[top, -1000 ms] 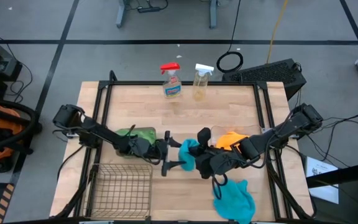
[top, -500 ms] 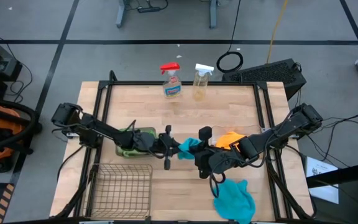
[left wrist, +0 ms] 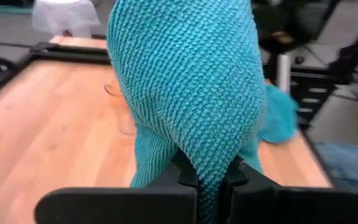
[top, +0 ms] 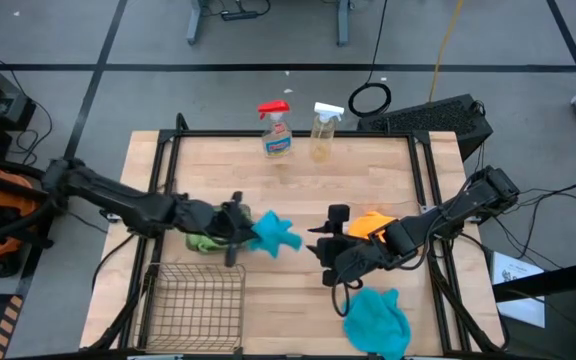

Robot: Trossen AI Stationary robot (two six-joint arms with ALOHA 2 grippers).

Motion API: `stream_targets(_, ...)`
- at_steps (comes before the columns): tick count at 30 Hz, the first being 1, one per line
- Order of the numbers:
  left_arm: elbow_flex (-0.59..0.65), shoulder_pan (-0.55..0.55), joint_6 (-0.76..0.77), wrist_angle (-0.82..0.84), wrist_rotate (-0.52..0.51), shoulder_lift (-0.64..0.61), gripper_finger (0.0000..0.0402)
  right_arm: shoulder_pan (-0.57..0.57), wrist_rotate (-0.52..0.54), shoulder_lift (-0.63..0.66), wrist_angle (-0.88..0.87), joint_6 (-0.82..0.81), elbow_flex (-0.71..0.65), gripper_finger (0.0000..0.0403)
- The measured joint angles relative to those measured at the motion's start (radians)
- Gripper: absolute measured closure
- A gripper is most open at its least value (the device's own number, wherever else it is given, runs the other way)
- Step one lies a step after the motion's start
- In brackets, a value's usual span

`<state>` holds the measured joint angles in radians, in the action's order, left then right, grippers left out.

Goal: Sort microfiber towel by color & place in baskets
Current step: Put the top blue microfiber towel into the wire basket

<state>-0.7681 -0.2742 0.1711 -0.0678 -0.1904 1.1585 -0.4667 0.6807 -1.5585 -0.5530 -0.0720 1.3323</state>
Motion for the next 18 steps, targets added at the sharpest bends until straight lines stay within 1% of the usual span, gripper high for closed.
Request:
stream_targets(5,-0.007,-0.097,0.102,0.163,0.042,-0.16,0.0394,-0.004,-0.018,0.0,-0.027,-0.121,-0.013,0.0194)
stream_targets(9,-0.078,-0.199,0.219,0.348,0.022,-0.232,0.0394,-0.017,-0.032,-0.009,-0.019,-0.17,-0.017,0.0191)
stream_targets(12,-0.157,-0.286,0.286,0.481,-0.026,-0.233,0.0394,-0.03,-0.032,-0.028,-0.017,-0.194,-0.019,0.0193)
stream_targets(15,-0.236,-0.36,0.334,0.573,-0.072,-0.204,0.0394,-0.04,-0.032,-0.048,-0.002,-0.199,-0.019,0.0196)
stream_targets(18,-0.303,-0.422,0.378,0.645,-0.08,-0.157,0.0394,-0.046,-0.032,-0.072,0.012,-0.211,-0.019,0.02)
